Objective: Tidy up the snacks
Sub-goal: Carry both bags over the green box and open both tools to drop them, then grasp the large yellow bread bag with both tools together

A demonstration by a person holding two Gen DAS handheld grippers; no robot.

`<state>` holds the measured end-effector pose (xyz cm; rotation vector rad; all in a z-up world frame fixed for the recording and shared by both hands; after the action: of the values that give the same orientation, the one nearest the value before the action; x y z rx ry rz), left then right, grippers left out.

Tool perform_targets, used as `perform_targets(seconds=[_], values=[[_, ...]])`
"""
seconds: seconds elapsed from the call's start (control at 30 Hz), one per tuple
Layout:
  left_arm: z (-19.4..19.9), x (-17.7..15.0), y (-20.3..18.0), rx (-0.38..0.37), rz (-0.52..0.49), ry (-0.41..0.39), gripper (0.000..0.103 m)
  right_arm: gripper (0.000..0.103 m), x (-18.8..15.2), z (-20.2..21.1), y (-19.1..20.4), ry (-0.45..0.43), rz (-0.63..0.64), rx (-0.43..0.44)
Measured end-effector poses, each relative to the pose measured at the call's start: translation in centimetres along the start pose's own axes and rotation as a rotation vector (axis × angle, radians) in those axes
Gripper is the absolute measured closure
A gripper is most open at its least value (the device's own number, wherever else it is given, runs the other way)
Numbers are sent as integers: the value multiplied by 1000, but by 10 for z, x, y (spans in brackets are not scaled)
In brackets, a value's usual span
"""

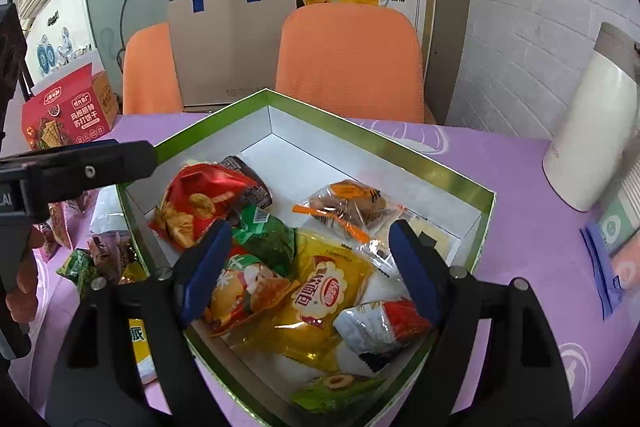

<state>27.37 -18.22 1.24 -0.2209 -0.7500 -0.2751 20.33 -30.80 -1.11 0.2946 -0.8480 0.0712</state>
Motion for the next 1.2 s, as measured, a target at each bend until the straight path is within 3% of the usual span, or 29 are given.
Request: perform_targets(seconds=[0.1, 0.43, 0.5, 0.73, 1.0, 1.2], values=[[11, 1, 2, 32, -5, -21, 3, 18, -3, 8, 4, 3, -26, 13], [69, -9, 10, 37, 3, -59, 3, 13, -13, 64, 53, -93, -6, 60], [84, -16, 14, 38, 9, -65, 3, 8, -21, 75, 64, -116, -6, 84], [115, -55, 33, -9, 41, -57, 3, 8, -63, 81, 90, -97, -47, 129], [89, -105, 33, -61, -32, 51, 3, 8, -116, 60, 92, -4, -161, 159], [49, -120, 23, -92, -52, 140, 7, 8, -129, 57, 88, 23, -174, 145]])
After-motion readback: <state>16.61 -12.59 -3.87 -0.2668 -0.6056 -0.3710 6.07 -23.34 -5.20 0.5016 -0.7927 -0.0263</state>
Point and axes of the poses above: each gripper's, at about its wrist camera, not at the fingertips, and z roughly against the way its jaws point, y to its left, x to its top, the point moved 4 cm from there along -z, roughly the way its jaws point, and after that the axes turned 14 degrees about x, right-handed, at the moved point
